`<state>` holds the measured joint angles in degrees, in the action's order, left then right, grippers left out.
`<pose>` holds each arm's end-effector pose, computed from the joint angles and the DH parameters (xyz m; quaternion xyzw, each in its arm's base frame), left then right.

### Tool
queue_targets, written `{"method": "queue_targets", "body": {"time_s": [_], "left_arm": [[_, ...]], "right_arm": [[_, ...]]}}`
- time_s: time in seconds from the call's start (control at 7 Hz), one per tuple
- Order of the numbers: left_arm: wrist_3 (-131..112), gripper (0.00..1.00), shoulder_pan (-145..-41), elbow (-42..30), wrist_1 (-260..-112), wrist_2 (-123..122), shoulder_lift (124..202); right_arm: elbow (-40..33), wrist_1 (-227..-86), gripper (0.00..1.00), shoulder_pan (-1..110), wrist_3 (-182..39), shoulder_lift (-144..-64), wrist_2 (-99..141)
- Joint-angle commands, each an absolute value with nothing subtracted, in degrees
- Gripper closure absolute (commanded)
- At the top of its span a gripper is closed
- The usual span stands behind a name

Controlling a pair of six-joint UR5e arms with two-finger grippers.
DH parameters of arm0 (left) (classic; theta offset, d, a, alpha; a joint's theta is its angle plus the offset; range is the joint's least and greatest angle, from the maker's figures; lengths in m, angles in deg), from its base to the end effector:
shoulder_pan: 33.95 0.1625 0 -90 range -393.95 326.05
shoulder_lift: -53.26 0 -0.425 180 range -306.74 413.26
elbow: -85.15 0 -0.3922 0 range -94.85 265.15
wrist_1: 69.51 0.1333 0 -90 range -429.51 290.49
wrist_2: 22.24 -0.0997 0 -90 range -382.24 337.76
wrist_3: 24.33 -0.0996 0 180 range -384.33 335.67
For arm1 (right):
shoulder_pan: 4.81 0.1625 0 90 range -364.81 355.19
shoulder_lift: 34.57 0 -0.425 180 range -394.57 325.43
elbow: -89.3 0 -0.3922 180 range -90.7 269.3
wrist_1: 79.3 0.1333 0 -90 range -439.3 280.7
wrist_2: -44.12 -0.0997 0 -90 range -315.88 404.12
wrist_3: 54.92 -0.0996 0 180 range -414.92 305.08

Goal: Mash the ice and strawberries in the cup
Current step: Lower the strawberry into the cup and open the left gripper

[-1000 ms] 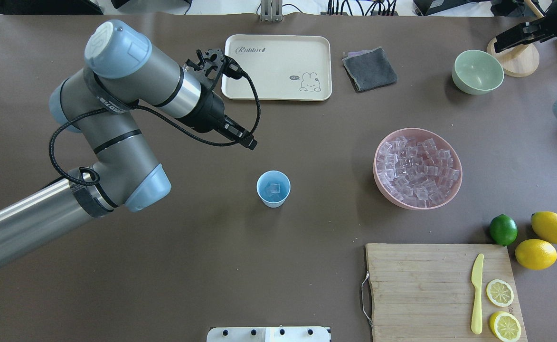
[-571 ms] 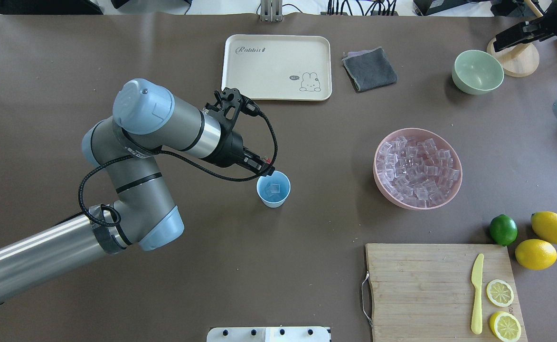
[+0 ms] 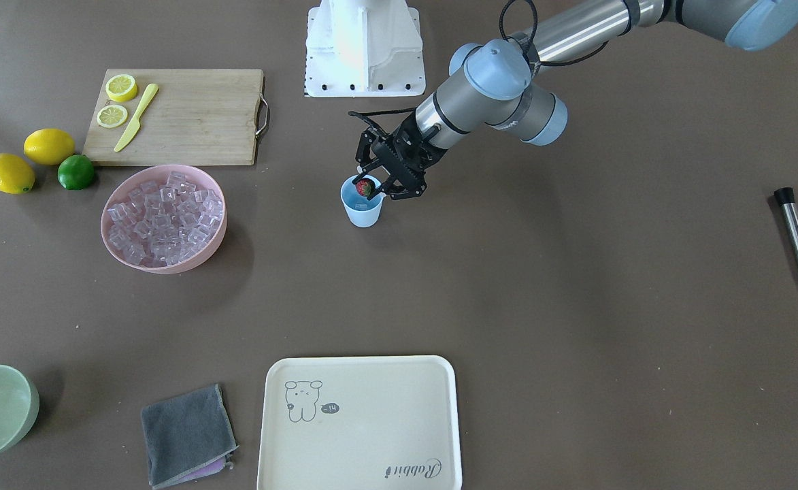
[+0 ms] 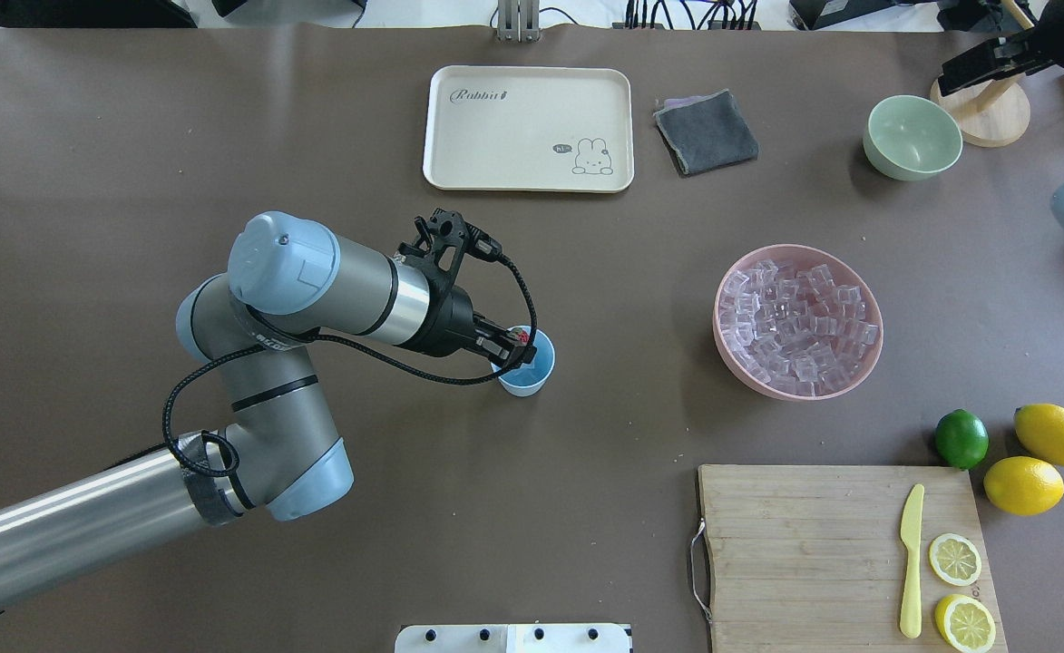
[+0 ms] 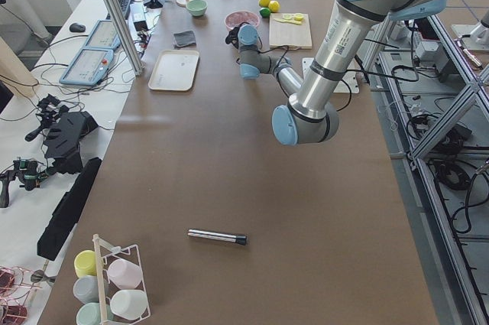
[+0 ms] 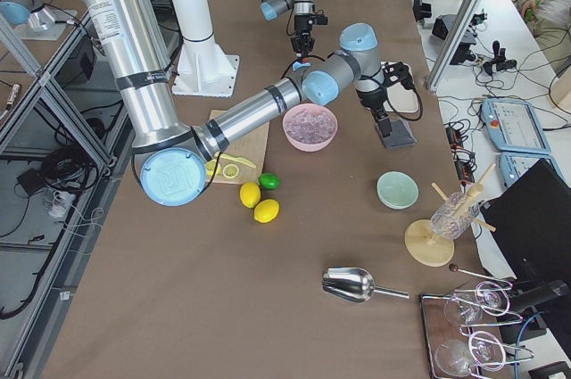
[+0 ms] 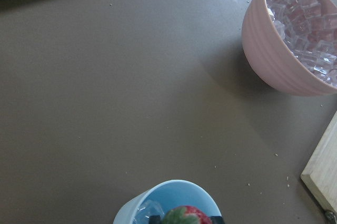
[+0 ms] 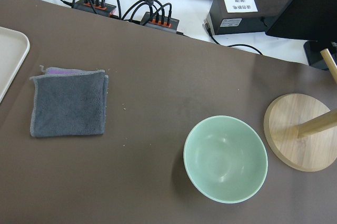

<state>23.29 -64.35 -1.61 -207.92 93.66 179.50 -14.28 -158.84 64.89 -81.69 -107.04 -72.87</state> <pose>0.5442 -0.4234 0.2065 0.2403 0.6124 0.2224 0.7195 -0.1246 -0.5908 0.3654 0.2292 -0.3378 -0.0314 0.9123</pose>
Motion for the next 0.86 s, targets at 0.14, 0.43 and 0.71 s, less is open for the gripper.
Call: {"method": "queue_targets", "body": {"time_s": [0.14, 0.43, 0.71], "left_arm": [[23.31, 0.40, -64.89, -1.60, -208.29, 93.60, 179.47], [23.48, 0.30, -66.03, -1.60, -208.20, 93.60, 179.64], [23.22, 0.04, -73.38, -3.00, -208.20, 97.96, 179.39]], "right_arm": [[-14.76, -158.84, 0.01, 64.97, -81.81, -107.35, -72.86], [-14.68, -158.84, 0.01, 64.97, -81.73, -107.26, -72.95], [-14.93, -158.93, 0.00, 64.97, -81.64, -107.08, -73.65]]}}
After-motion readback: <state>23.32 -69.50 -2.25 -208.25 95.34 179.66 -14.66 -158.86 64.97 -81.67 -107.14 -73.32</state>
